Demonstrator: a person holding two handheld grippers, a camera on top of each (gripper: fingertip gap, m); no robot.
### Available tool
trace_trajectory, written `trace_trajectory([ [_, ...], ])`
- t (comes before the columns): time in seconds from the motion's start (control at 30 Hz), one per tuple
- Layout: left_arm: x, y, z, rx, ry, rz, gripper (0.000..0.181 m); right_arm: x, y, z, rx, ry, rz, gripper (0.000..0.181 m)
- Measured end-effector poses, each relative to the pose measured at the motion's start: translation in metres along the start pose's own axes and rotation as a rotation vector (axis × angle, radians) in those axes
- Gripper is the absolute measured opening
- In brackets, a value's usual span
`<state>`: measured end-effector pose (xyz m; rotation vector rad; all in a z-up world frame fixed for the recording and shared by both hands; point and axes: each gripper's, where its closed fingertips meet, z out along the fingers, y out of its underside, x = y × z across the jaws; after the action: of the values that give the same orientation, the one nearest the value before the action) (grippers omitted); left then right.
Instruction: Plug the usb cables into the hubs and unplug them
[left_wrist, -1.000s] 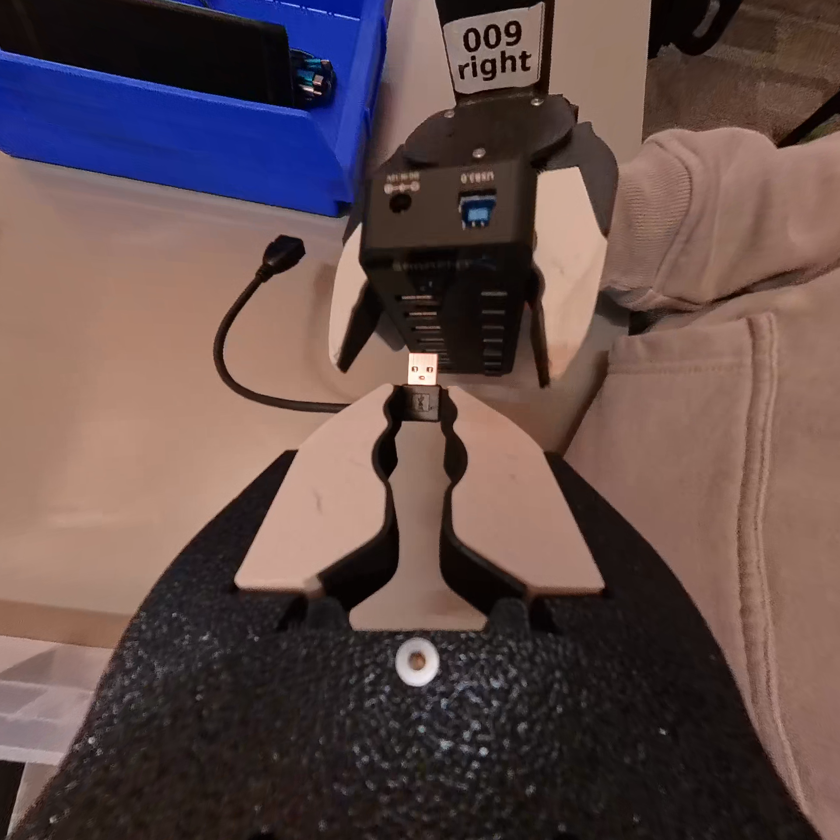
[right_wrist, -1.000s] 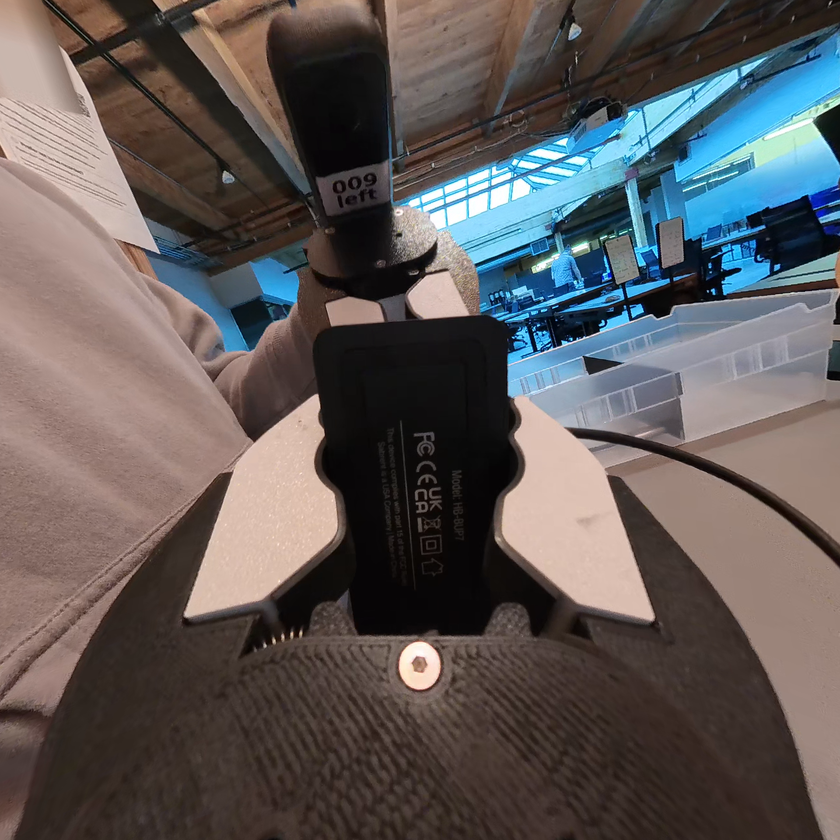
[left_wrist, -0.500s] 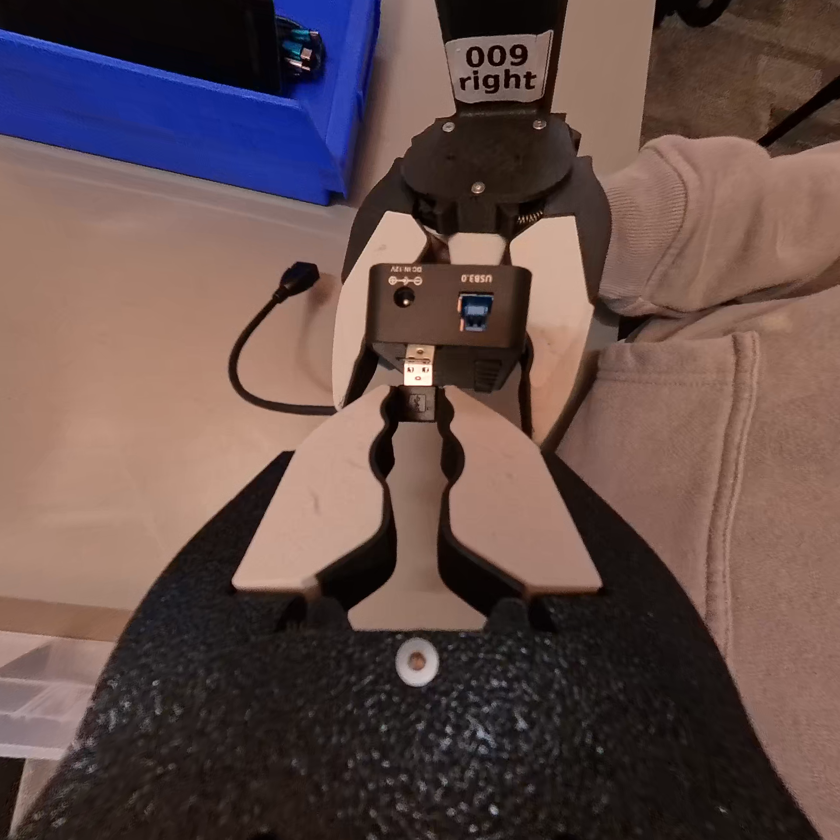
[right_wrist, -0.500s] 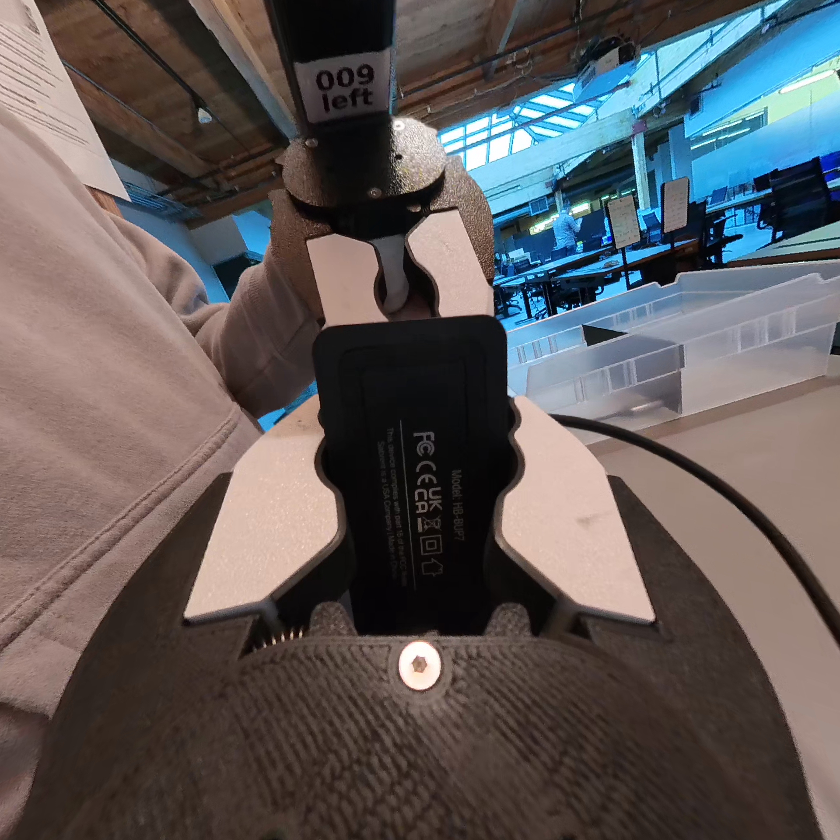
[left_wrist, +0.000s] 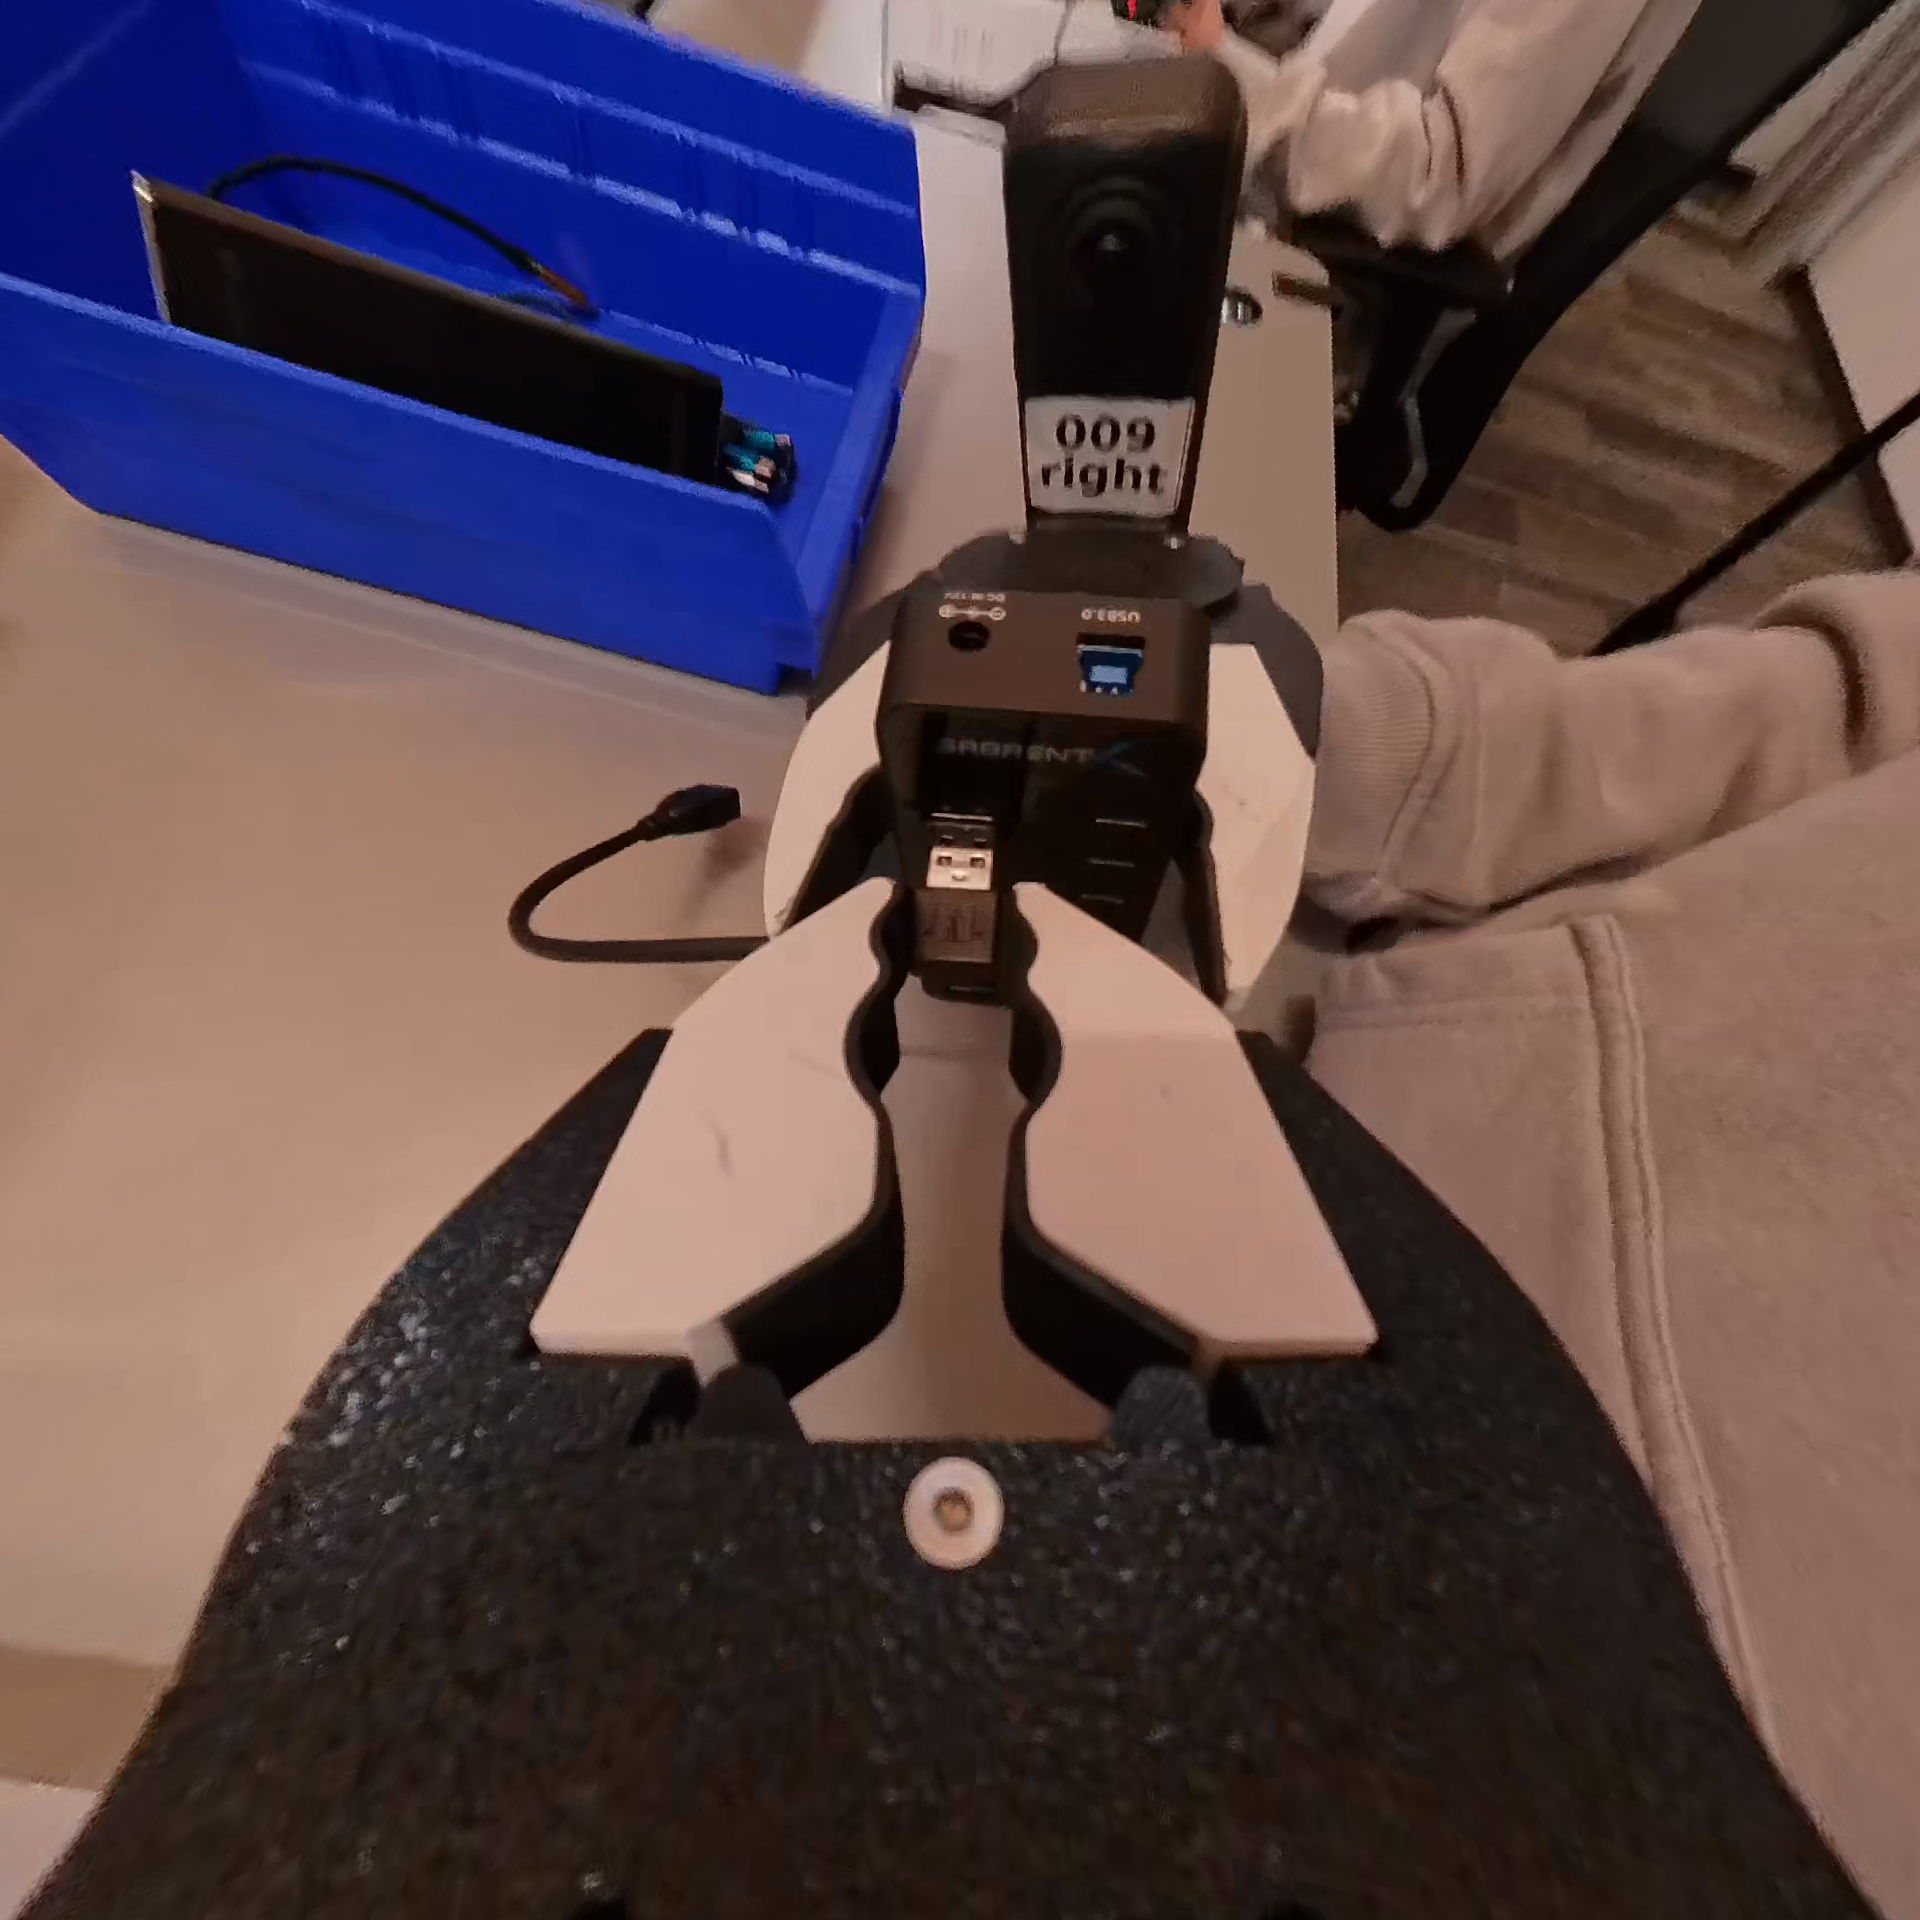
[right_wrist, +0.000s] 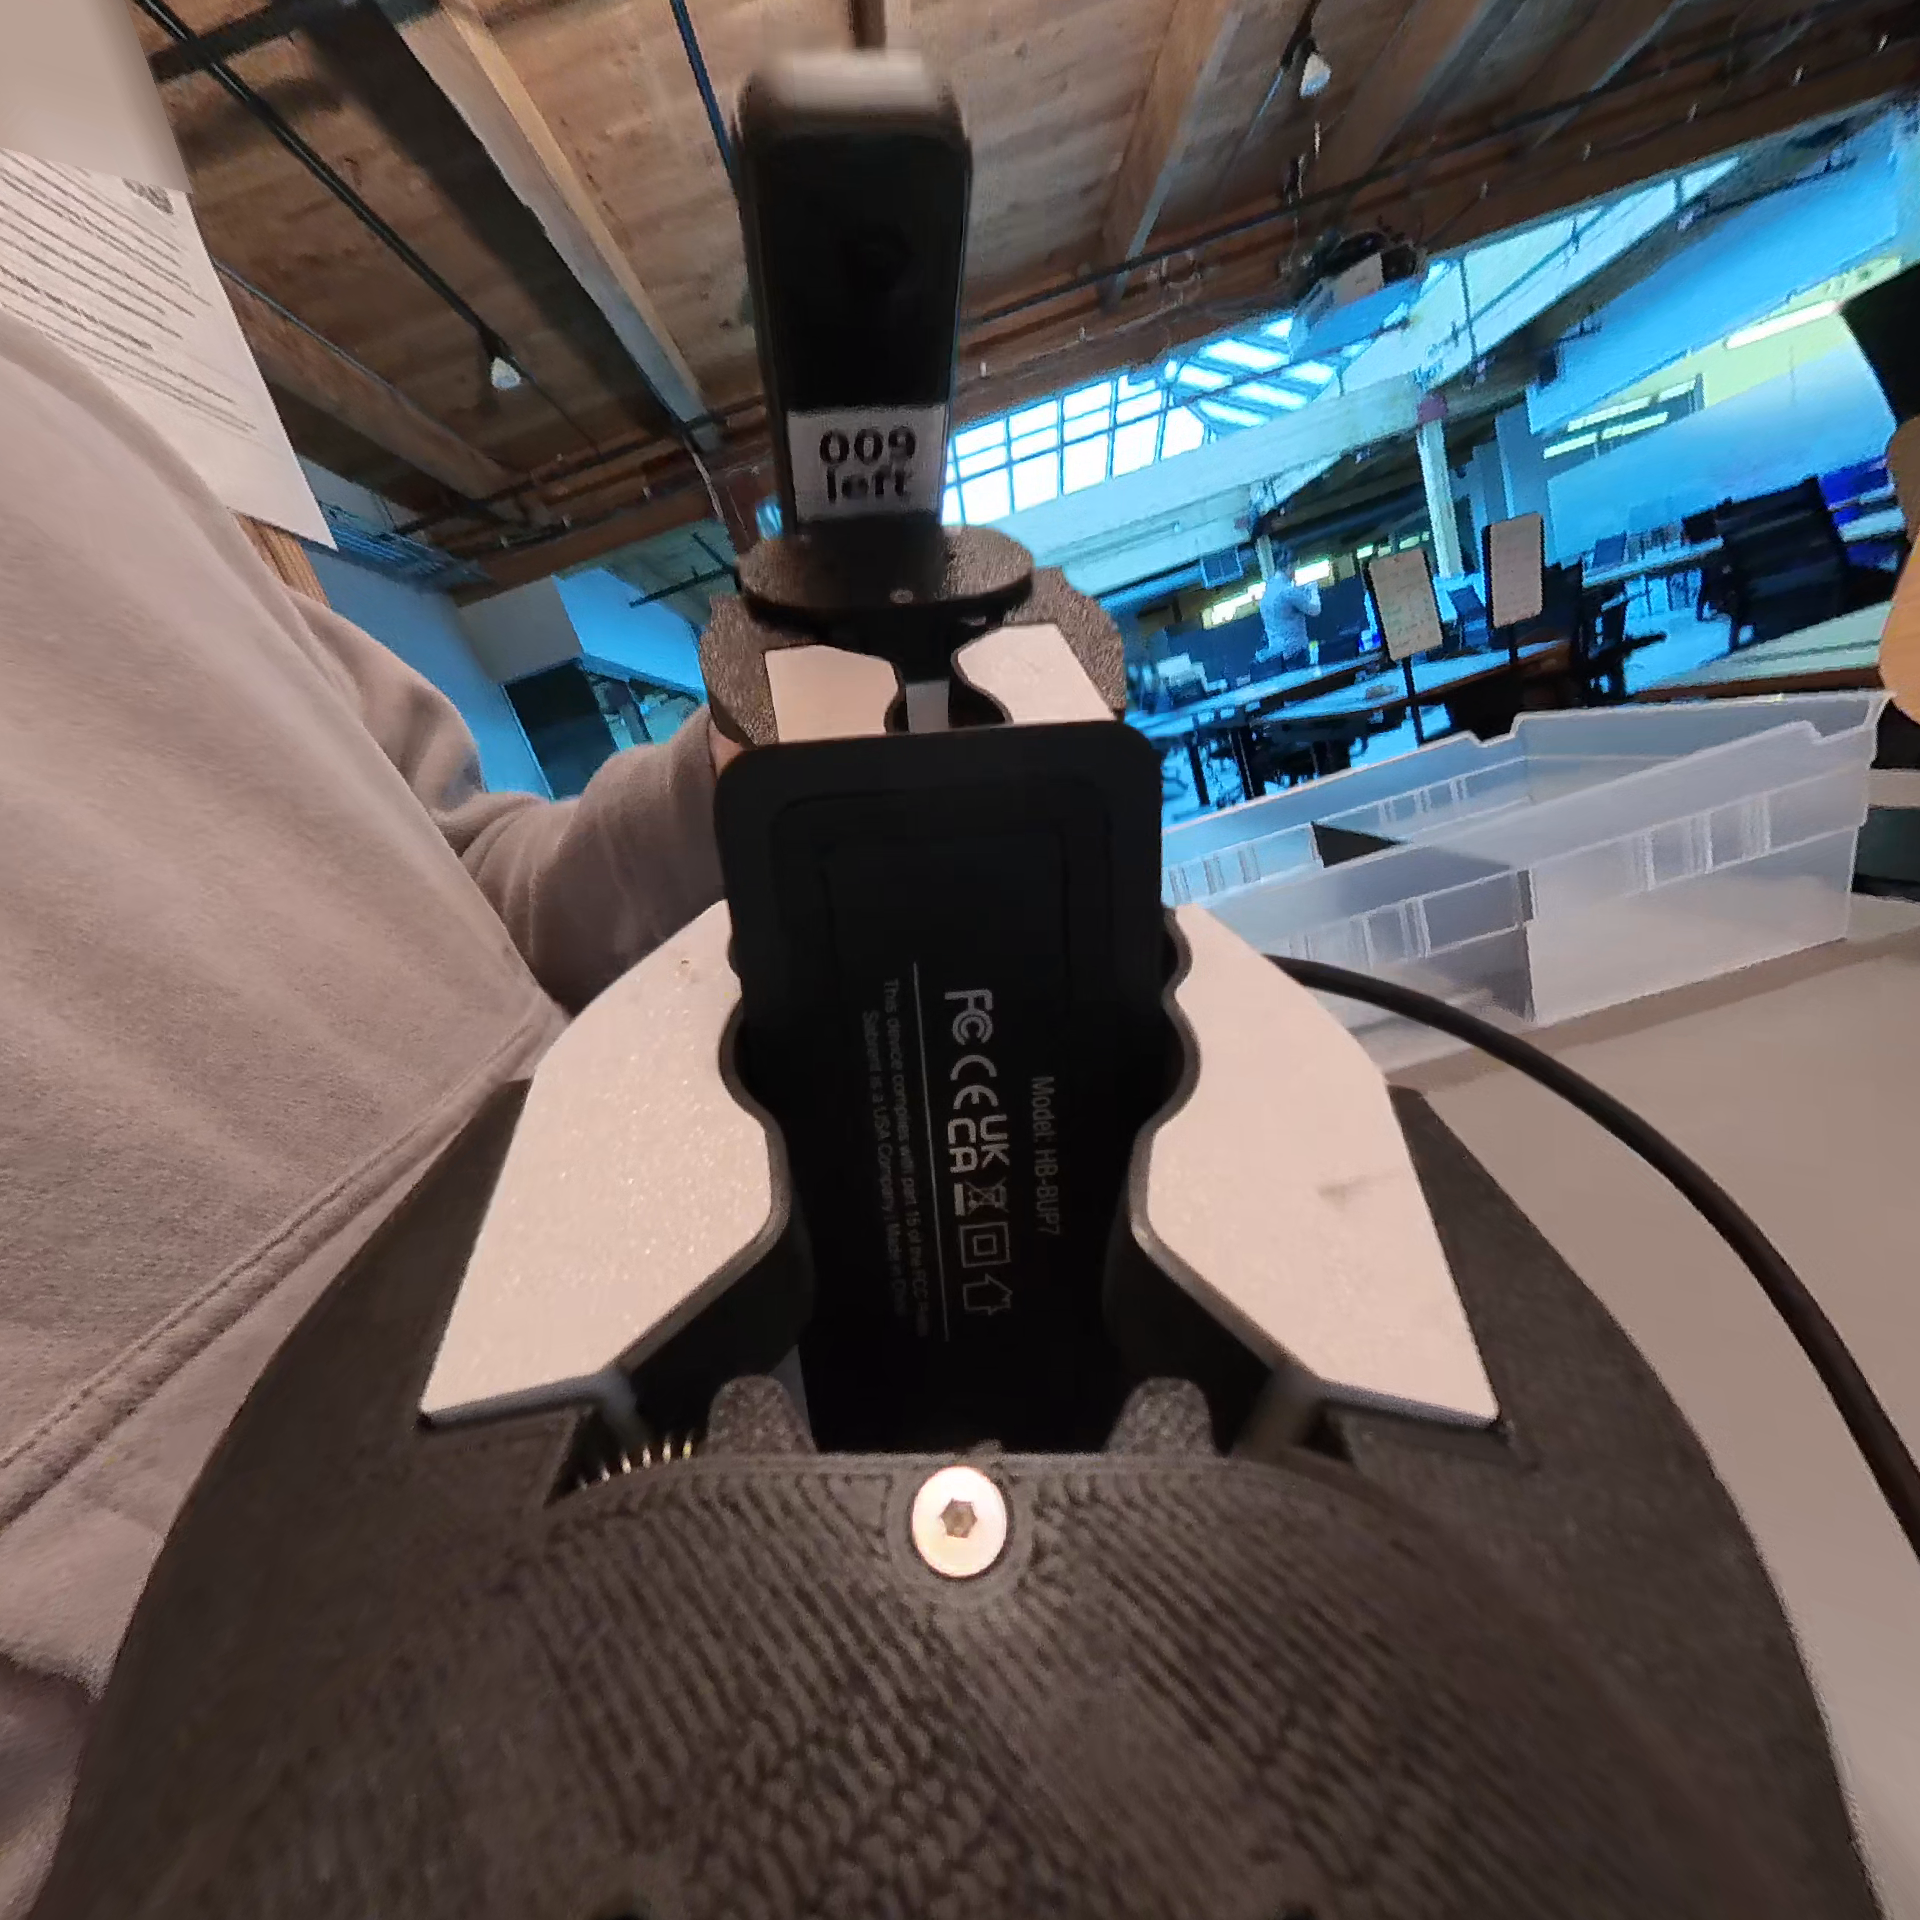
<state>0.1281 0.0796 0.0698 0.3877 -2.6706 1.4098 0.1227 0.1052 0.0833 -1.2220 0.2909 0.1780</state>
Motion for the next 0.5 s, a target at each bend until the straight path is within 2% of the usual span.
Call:
trace_trajectory([
  [0.13,-0.006,-0.012,-0.012,0.115,-0.064,-0.097,0.028,0.001,-0.01,-0.004,0.026,0.015,-0.029,0.072],
  [0.23,-0.013,-0.009,-0.022,0.18,-0.079,-0.292,0.032,-0.001,-0.019,-0.009,0.052,0.028,-0.058,0.07],
  [0.37,-0.002,-0.001,-0.015,0.238,0.166,-0.629,0.037,-0.003,-0.018,-0.009,0.008,0.042,-0.125,0.071],
  [0.43,0.006,-0.004,-0.014,0.275,0.312,-0.754,0.021,-0.005,-0.016,-0.006,-0.01,0.037,-0.139,0.071],
  [0.5,0.012,-0.004,-0.011,0.273,0.404,-0.826,0.02,-0.006,-0.012,-0.003,-0.037,0.04,-0.154,0.071],
])
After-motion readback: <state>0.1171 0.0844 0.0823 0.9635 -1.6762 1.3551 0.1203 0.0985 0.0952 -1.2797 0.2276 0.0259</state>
